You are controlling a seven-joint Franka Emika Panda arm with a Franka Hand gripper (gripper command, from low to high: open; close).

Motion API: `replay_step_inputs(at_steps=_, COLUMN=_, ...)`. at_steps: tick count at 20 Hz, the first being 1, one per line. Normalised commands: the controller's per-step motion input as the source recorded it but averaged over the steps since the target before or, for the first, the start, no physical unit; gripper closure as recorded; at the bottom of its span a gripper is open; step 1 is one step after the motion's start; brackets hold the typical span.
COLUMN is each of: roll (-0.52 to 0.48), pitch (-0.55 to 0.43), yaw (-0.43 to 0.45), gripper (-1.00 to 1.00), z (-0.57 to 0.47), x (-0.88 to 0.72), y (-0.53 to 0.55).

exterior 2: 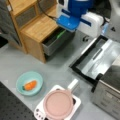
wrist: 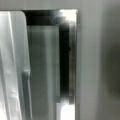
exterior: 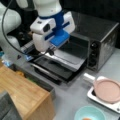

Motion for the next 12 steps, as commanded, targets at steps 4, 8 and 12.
replay_step_inputs(at_steps=4, roll=0.001, pitch=0.121, yaw=0.120, gripper=-1.00, z=-0.01, x=0.61, y=-0.23)
replay_step_inputs(at_steps=8, roll=0.023, pitch=0.138, yaw=0.131, gripper=-1.00, z=0.03, x=0.72, y=-0.32)
replay_step_inputs(at_steps=12, roll=0.017, pitch=0.175, yaw=0.139, gripper=-1.00, z=0.07, x=0.61, y=-0.32)
